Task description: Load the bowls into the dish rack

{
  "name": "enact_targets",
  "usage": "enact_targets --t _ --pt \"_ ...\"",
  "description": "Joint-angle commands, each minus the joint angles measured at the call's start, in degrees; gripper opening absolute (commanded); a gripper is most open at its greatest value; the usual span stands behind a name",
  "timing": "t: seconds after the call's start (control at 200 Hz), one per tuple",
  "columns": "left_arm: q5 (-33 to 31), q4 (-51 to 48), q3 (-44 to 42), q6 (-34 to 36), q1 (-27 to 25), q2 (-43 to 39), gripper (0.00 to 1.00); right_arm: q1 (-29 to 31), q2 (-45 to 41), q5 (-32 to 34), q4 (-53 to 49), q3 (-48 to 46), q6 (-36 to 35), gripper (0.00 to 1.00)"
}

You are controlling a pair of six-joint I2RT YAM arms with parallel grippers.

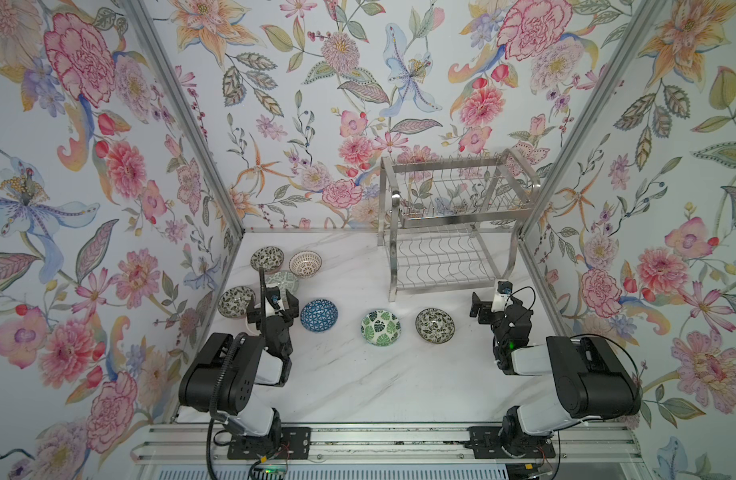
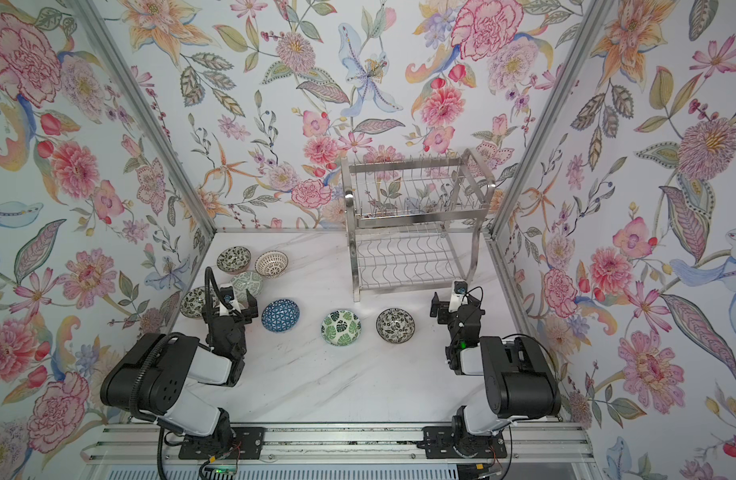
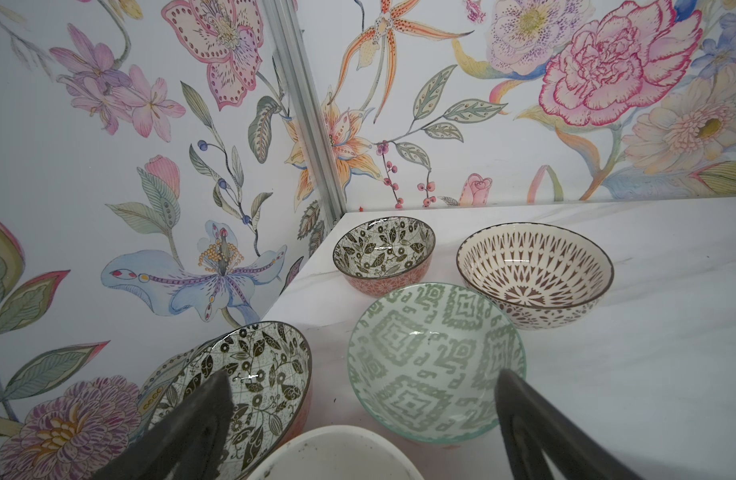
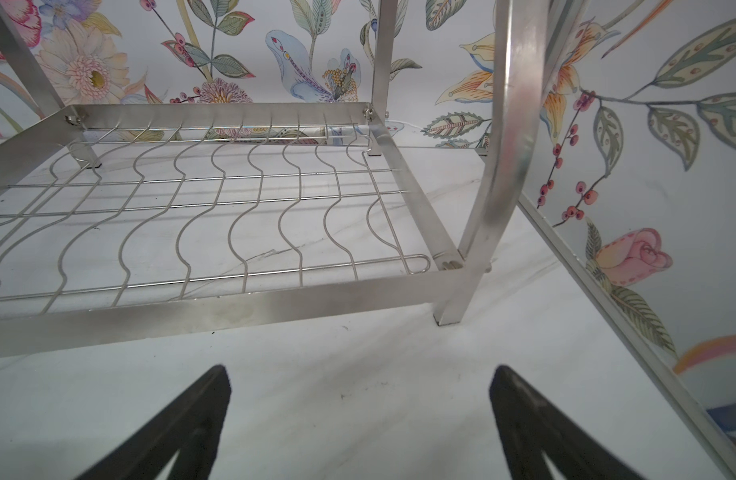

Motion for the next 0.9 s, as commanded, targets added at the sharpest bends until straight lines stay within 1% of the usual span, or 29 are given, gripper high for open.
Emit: enact_targets --t 0.0,0.08,0.1,0.17,0.2,0.225,0.285,0.4,0.455,0.53,0.565,0.61,0.631,0.651,0.691,0.716,0.771,0.836,0.896 --pt "-1.99 3.23 -2.64 -1.20 0.21 -0.81 0.99 0.50 -1.08 5.88 1.36 -0.70 2.19 0.99" --pt "-1.38 3.69 -2.72 -0.08 -0.03 -0.82 0.99 0.37 -4.03 8.18 -0.53 -1.23 3.06 0.99" --pt "-1.25 3.58 -2.74 -0.08 -0.04 -2.72 0.99 0.38 -4.75 8.72 -1.10 -1.19 3.20 0.99" --pt "-1.47 2.61 -2.32 0.61 -0.40 -3.87 0.99 0.60 -6.94 10.39 -3.27 -1.32 3.46 0.99" --pt "-6.27 -0.79 -1.44 1.12 -2.00 -6.25 0.99 0.68 -7.91 11.33 -4.17 -1.28 3.72 0.99" --pt "-8.14 -4.99 -0.44 1.26 -2.55 -9.04 0.99 0.72 -8.75 12.14 -5.25 -1.32 4.05 0.99" --pt "-5.87 -14.38 2.16 1.04 -2.66 -15.68 0.99 0.80 -11.15 13.59 -9.49 -0.71 5.00 0.99" --pt "-5.67 -17.25 2.68 -0.60 -3.23 -20.69 0.99 1.03 -16.77 16.26 -21.10 2.24 7.90 0.99" --pt "-6.65 -18.50 2.90 -1.84 -3.58 -22.15 0.99 1.31 -19.43 19.50 -24.76 3.21 11.67 0.99" --pt "-5.68 -21.02 3.34 -4.80 -3.88 -24.36 0.99 1.51 -23.01 27.28 -28.71 3.67 20.43 0.99" --pt "-4.50 -22.95 3.92 -6.74 -4.06 -25.47 0.99 1.28 -25.10 28.70 -31.46 3.70 24.10 0.99" --pt "-1.64 -25.78 5.03 -9.01 -4.17 -26.62 0.99 0.04 -28.02 27.70 -34.98 3.45 27.95 0.99" --pt "-0.36 -27.05 5.60 -9.72 -4.35 -27.03 0.99 -0.87 -29.09 26.16 -35.27 2.96 29.33 0.99" --pt "0.89 -28.05 6.29 -10.70 -4.58 -27.16 0.99 -1.82 -30.09 23.38 -34.82 2.35 29.45 0.99" --pt "2.32 -30.77 7.91 -12.36 -5.25 -27.24 0.99 -4.10 -32.17 15.69 -33.09 0.93 28.38 0.99" --pt "3.03 -32.87 8.91 -13.19 -5.67 -26.79 0.99 -4.99 -33.16 13.23 -31.70 -0.01 28.64 0.99" --pt "4.13 -36.16 11.57 -14.10 -7.42 -25.63 0.99 -5.80 -34.67 12.65 -32.13 -0.36 31.48 0.99" --pt "4.41 -39.10 14.90 -12.82 -11.10 -23.57 0.99 -7.78 -36.01 10.62 -37.30 2.08 34.30 0.99" --pt "3.97 -41.43 17.84 -11.38 -14.67 -21.45 0.99 -8.24 -36.69 11.24 -41.80 5.01 35.09 0.99"
